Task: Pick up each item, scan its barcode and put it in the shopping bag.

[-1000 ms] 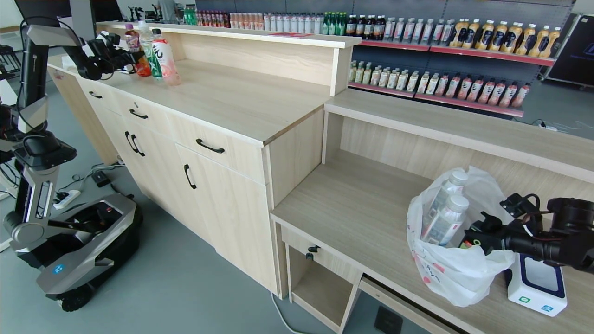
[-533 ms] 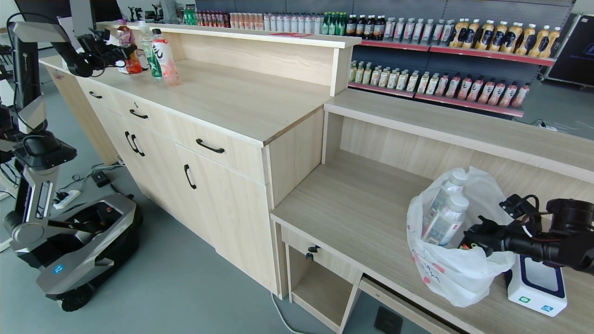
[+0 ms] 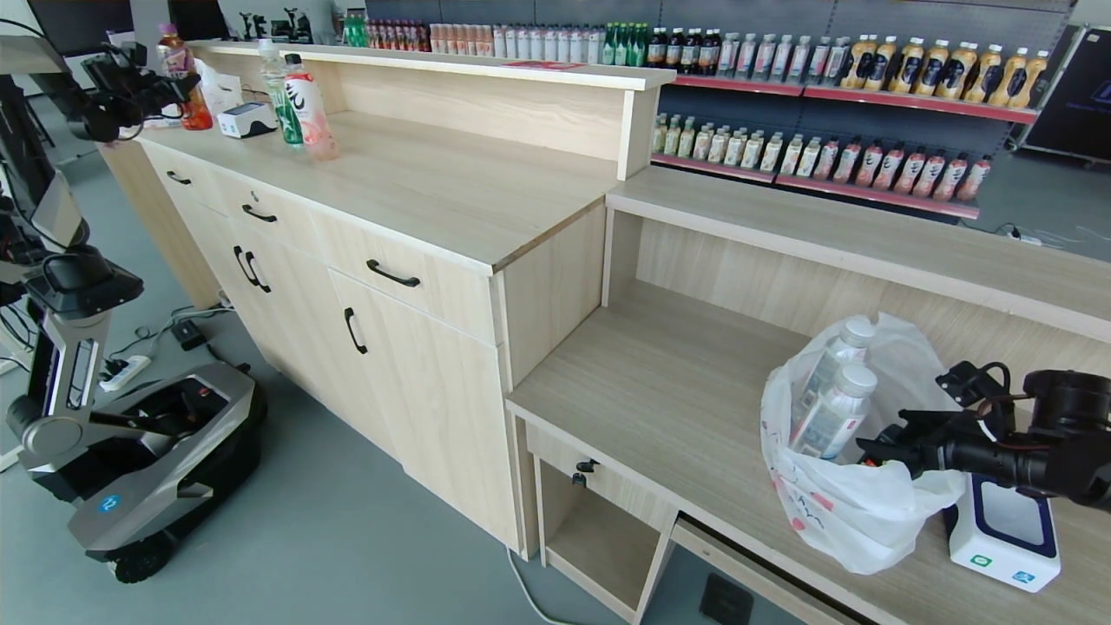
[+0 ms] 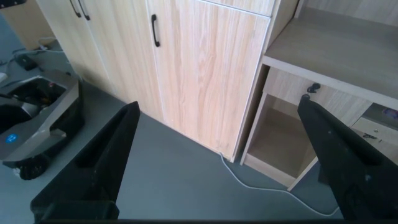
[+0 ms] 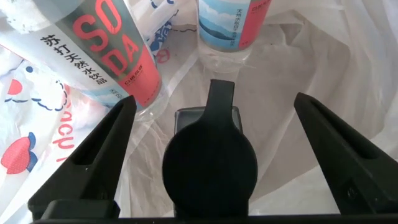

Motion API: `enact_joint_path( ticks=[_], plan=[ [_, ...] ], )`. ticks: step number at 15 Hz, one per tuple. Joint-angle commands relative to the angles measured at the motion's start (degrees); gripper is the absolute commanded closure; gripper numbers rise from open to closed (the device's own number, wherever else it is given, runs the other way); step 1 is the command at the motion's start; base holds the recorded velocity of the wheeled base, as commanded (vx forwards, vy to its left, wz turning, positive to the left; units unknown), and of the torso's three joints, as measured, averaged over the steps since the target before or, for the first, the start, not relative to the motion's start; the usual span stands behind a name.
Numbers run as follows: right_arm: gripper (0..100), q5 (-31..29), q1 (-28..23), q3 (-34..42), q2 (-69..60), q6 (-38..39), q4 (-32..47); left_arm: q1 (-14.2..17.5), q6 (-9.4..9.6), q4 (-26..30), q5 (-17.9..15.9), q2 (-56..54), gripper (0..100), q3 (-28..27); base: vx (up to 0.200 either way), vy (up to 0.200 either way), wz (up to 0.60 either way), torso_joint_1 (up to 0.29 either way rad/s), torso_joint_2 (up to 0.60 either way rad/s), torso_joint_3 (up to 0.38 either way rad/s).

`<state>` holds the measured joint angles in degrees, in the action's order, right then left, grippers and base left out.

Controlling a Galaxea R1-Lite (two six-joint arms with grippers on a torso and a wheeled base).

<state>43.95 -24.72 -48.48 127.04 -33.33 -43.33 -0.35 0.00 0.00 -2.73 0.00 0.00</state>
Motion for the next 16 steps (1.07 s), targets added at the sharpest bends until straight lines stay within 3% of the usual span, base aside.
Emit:
enact_joint_path(
  ticks=[1,10,13,16],
  plan=[
    [0,0.0,-0.06,-0.03,-1.18,0.02,0.0,0.0,0.0,0.0,0.01,0.09,0,0.0,0.0,0.0,0.0,0.0,0.0,0.0],
    [0,-0.35,-0.15,0.14,-15.77,0.37,3.07,0.0,0.0,0.0,0.01,0.09,0,0.0,0.0,0.0,0.0,0.0,0.0,0.0],
    [0,-0.44,-0.85,1.02,-26.58,5.12,3.69,0.0,0.0,0.0,0.09,0.09,0,0.0,0.0,0.0,0.0,0.0,0.0,0.0],
    [0,-6.77,-1.03,2.16,-38.71,7.31,4.3,0.0,0.0,0.0,0.01,0.09,0,0.0,0.0,0.0,-0.2,0.001,0.0,0.001]
  ],
)
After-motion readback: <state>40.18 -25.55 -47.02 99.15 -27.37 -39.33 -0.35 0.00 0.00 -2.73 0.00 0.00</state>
